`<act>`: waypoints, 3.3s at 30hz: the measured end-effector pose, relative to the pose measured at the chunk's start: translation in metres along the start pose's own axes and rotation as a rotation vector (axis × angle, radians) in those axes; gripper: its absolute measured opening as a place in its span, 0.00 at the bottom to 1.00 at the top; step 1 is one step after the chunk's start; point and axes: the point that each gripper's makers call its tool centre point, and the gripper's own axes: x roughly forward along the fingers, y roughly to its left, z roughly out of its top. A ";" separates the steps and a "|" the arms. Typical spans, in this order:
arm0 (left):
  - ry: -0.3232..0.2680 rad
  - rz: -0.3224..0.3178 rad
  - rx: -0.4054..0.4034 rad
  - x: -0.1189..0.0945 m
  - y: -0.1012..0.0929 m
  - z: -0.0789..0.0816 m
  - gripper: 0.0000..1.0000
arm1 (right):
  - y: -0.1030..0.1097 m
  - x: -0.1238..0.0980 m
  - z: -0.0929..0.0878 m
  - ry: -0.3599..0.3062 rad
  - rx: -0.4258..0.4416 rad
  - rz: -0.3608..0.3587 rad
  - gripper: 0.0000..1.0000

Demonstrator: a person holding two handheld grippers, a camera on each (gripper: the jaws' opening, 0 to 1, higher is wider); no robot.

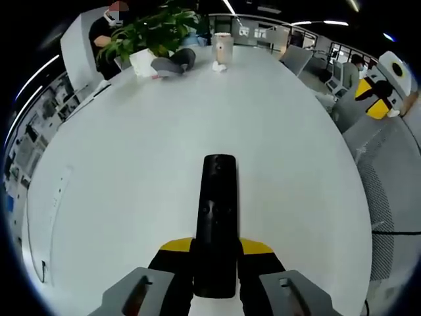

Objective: Press the specified remote control buttons in sequence, fully releasing each button before pressing the next.

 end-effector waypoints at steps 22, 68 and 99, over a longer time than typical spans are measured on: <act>0.008 -0.025 0.036 -0.005 -0.040 -0.008 0.24 | 0.004 0.001 -0.001 0.008 -0.012 0.022 0.05; 0.089 -0.063 0.107 -0.015 -0.099 -0.027 0.24 | 0.008 0.001 -0.002 0.011 -0.027 0.035 0.04; 0.175 -0.093 0.170 -0.019 -0.125 -0.034 0.24 | 0.011 0.002 -0.003 0.024 -0.043 0.049 0.04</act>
